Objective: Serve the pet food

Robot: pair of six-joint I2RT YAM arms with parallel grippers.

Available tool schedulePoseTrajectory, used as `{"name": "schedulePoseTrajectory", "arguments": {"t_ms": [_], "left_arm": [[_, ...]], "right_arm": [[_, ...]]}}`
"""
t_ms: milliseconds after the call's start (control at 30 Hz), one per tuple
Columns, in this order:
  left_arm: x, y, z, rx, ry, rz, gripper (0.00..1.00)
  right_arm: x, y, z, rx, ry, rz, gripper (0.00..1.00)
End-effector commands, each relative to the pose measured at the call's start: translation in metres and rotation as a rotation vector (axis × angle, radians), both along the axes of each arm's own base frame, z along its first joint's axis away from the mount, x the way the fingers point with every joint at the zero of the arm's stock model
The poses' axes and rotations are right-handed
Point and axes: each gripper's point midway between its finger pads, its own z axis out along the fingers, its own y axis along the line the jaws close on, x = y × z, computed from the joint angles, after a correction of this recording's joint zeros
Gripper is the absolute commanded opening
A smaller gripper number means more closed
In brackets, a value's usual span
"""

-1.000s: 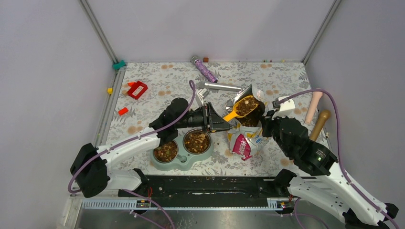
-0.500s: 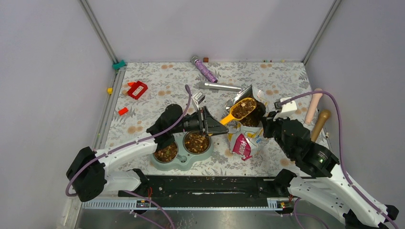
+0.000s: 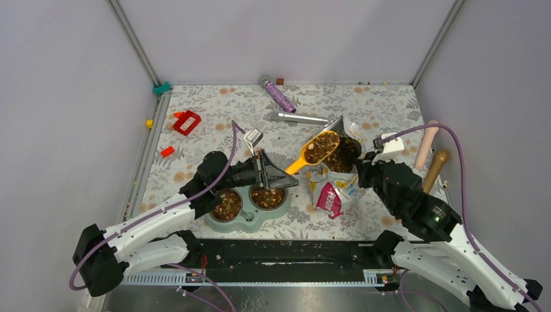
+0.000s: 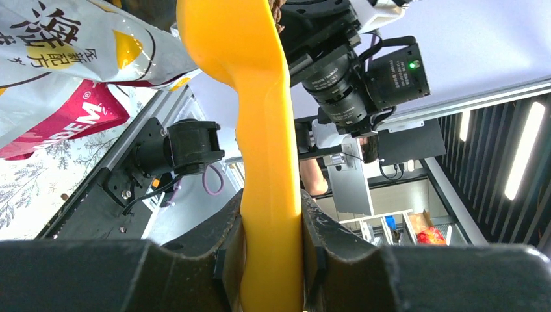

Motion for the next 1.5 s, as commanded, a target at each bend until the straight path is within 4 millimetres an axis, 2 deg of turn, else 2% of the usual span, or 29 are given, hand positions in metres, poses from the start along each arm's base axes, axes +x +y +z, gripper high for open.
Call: {"name": "schedulePoseTrajectory", "arguments": {"t_ms": [0,167,600,1033,1467], "left_arm": [[-0.001,0.011,0.018,-0.043,-0.08,0.044,0.0],[-0.008,0.023,0.022,-0.061,-0.077,0.073,0.0],[-0.015,0.073,0.006,0.014,-0.028,0.265,0.0],[-0.026,0.117,-0.043,0.154,0.11,0.402,0.0],[-0.035,0.132,-0.104,0.398,0.26,0.424,0.0]], "right_arm": [[0.005,0.008,0.039,0.112,-0.114,0.01,0.0],[0.006,0.007,0.038,0.108,-0.112,0.007,0.0],[0.008,0.009,0.035,0.093,-0.108,0.003,0.0],[0.009,0.01,0.034,0.088,-0.103,0.004,0.0],[0.01,0.01,0.033,0.084,-0.102,0.001,0.0]]}}
